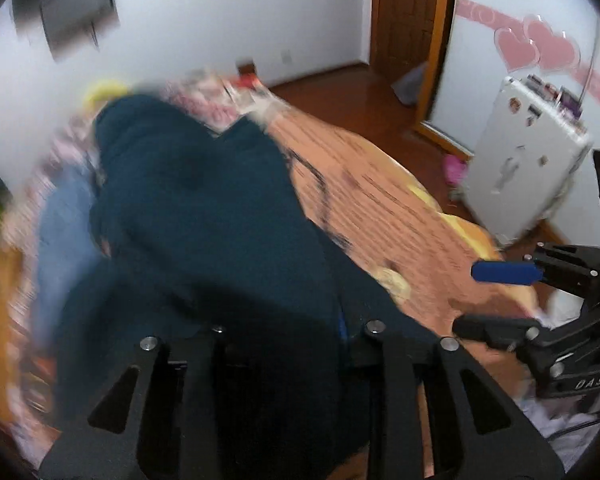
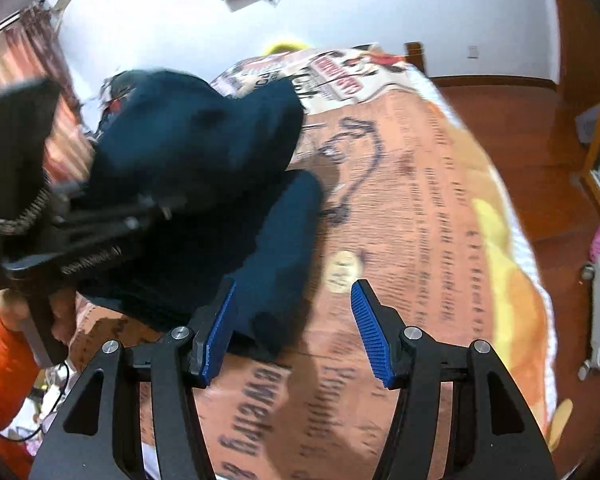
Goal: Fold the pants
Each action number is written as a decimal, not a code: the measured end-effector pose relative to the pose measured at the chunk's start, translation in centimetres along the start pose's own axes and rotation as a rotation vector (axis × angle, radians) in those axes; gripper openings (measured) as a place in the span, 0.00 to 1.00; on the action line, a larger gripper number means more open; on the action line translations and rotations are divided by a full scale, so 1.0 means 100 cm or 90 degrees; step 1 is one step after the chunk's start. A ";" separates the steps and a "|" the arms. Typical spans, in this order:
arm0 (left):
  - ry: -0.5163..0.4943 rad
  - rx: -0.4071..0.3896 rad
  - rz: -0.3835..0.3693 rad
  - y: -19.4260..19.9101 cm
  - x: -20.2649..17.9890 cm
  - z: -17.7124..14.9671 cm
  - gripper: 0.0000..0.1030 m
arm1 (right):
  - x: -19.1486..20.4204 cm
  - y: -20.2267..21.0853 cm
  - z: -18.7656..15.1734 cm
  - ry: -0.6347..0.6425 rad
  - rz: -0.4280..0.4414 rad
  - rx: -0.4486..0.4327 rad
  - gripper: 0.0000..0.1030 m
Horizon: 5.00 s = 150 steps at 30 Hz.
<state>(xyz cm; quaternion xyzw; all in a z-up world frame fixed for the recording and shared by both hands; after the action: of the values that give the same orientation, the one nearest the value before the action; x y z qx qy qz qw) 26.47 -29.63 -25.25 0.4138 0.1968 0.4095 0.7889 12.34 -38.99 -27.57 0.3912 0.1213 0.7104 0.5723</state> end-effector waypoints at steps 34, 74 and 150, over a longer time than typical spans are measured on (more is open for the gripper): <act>0.049 -0.076 0.004 0.081 0.031 -0.005 0.64 | 0.005 0.033 -0.014 -0.021 -0.010 -0.042 0.53; 0.165 0.096 0.152 -0.017 0.243 -0.081 0.91 | -0.008 -0.058 0.048 -0.010 -0.072 0.005 0.54; 0.125 0.052 -0.018 -0.050 0.130 -0.007 0.87 | -0.016 -0.089 0.070 0.054 -0.057 -0.015 0.09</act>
<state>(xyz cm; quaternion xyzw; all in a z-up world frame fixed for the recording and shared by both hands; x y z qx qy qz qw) 36.09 -20.34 -29.34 0.4006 0.2952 0.4284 0.7543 23.65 -39.59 -29.11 0.3478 0.1543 0.7017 0.6024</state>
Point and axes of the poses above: each gripper's, at about its wrist camera, not at the fingertips, and y roughly against the way its jaws point, x to its left, z to its top, the point moved 1 cm from there along -y, roughly the way its jaws point, and after that the axes turned 4 degrees about z, right-handed, at the moved point
